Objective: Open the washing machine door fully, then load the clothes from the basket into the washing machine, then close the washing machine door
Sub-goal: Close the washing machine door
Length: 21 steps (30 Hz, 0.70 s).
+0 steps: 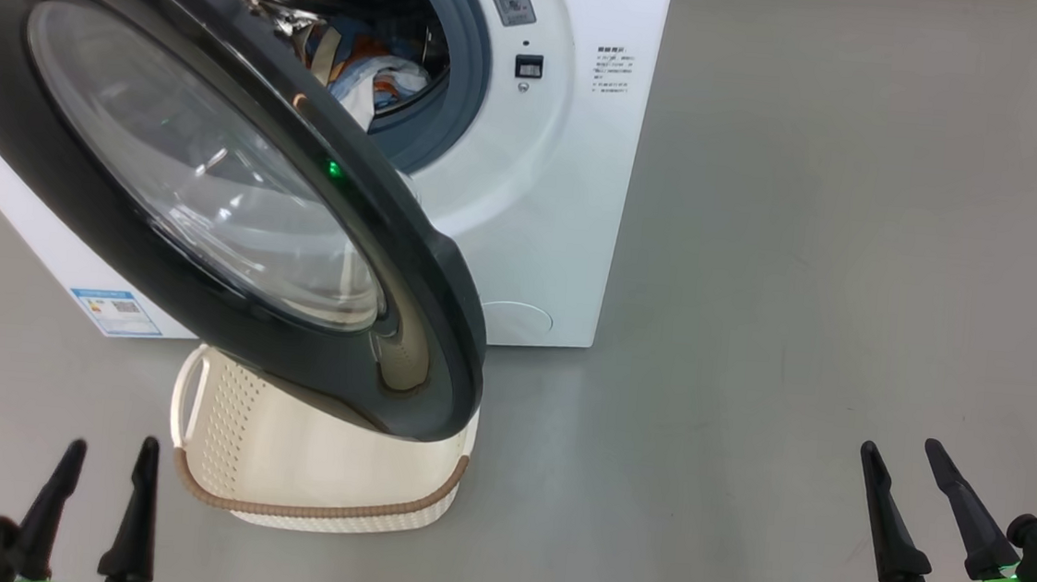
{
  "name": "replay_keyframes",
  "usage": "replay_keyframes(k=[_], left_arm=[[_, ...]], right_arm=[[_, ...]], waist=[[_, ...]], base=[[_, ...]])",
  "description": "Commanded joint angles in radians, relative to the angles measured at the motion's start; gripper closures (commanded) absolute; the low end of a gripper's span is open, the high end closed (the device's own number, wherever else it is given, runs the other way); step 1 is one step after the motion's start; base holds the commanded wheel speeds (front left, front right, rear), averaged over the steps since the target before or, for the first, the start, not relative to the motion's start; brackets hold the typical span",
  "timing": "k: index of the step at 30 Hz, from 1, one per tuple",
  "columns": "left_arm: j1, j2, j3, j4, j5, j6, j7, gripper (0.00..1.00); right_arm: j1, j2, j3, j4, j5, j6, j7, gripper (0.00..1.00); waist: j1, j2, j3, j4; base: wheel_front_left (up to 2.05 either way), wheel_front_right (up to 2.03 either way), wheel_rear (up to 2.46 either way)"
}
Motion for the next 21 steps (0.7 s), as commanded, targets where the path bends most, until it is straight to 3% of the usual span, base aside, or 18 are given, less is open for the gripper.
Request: replay_keyframes(k=[1, 21], left_arm=[[-0.009, 0.011, 0.050, -0.013, 0.014, -0.002, -0.007, 0.00], [0.006, -0.020, 0.055, 0.013, 0.048, -0.002, -0.007, 0.00]], right_arm=[[0.000, -0.011, 0.020, -0.024, -0.006, 0.002, -0.005, 0.00], [0.009, -0.001, 0.028, -0.020, -0.004, 0.002, -0.005, 0.02]], waist=[[0.0000, 0.0000, -0.002, -0.001], [0.0000, 0.0000, -0.017, 0.006]], base=[[0.00, 0.00, 0.00], [0.00, 0.00, 0.00]])
